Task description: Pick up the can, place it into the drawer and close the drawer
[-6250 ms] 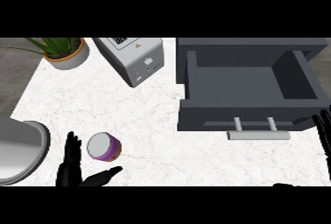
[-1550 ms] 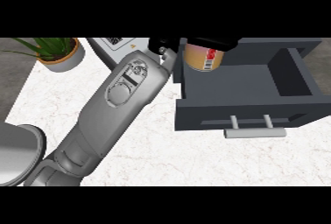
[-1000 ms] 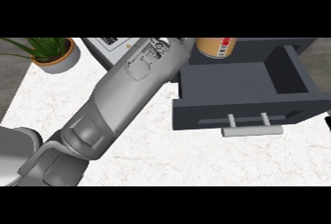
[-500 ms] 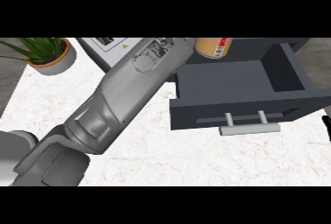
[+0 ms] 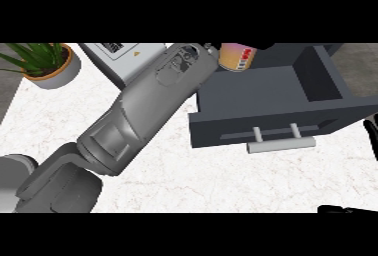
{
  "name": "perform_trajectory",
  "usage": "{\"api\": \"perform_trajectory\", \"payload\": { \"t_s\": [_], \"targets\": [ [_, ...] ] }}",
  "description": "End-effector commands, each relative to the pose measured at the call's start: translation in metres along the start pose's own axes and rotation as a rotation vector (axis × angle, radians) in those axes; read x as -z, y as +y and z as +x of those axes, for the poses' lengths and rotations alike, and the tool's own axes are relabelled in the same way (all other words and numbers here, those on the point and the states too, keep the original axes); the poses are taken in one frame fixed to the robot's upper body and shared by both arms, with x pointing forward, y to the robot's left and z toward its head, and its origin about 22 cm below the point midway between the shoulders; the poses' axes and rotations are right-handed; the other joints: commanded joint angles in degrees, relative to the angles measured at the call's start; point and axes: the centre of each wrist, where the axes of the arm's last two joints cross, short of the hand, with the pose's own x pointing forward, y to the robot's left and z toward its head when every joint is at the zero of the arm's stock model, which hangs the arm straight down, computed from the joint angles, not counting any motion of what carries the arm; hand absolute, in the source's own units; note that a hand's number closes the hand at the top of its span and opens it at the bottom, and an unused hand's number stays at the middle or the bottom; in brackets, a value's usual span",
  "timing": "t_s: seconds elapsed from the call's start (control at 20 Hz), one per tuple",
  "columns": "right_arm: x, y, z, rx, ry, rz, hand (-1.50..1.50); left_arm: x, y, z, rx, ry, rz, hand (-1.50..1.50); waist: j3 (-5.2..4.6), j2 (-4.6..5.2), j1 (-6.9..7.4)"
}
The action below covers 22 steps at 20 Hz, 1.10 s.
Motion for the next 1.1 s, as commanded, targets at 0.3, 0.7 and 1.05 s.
{"api": "perform_trajectory", "payload": {
  "t_s": [0.3,0.7,1.05],
  "targets": [
    [0.008,0.012,0.004,0.003,0.005,0.016,-1.50,-0.008,0.000,-0.042,0.100,-0.028,0.016,1.50,-0.01,0.47,-1.21],
    [0.008,0.006,0.010,0.002,-0.036,0.027,-1.50,-0.003,0.003,-0.041,0.096,0.014,0.101,-1.50,0.00,0.51,-2.12],
    [0.012,0.015,0.010,-0.002,-0.036,0.028,-1.50,-0.011,0.002,-0.058,0.086,0.008,0.129,-1.50,-0.02,0.63,-1.84]
  ]
}}
